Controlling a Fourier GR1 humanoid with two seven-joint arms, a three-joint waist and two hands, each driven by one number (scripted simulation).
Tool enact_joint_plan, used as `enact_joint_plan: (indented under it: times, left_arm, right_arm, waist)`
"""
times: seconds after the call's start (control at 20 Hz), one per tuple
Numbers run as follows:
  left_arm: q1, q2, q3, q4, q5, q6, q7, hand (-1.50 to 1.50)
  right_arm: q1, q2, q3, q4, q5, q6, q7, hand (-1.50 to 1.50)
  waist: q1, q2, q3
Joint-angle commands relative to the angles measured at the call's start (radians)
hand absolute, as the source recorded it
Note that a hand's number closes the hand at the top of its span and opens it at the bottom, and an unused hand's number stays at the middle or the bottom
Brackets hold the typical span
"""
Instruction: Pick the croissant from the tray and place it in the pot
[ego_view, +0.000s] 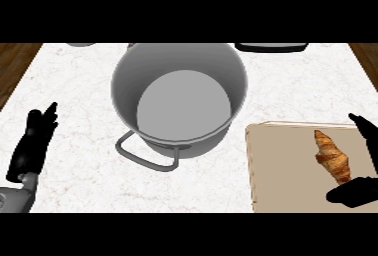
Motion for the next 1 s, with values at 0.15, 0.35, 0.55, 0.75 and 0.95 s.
enact_joint_plan:
  times: [0.15,0.35,0.55,0.75,0.95]
  left_arm:
    - [0.066,0.027,0.094,0.030,0.032,-0.102,-0.100,0.00]
    - [-0.004,-0.037,0.030,-0.058,-0.058,-0.040,0.067,0.00]
    - [0.037,-0.037,0.097,-0.069,-0.068,-0.072,0.035,0.00]
    - [0.012,-0.062,0.122,-0.026,-0.089,-0.108,0.025,0.00]
    - [-0.006,-0.096,0.159,0.019,-0.096,-0.131,0.007,0.00]
  right_arm:
    - [0.011,0.071,-0.013,0.062,0.043,0.034,0.038,-1.50]
    - [-0.018,0.126,0.017,0.153,0.125,0.040,0.013,-1.50]
    - [-0.004,0.148,-0.033,0.172,0.143,0.077,-0.036,-1.50]
    - [0.018,0.218,-0.029,0.211,0.226,0.008,-0.102,-1.50]
    - [-0.040,0.185,-0.102,0.332,0.238,0.070,-0.208,-1.50]
  waist:
    - [-0.001,0.000,0.001]
    - [-0.001,0.000,0.002]
    - [-0.002,-0.001,0.001]
    - [-0.005,0.000,0.001]
    - [-0.004,0.000,0.001]
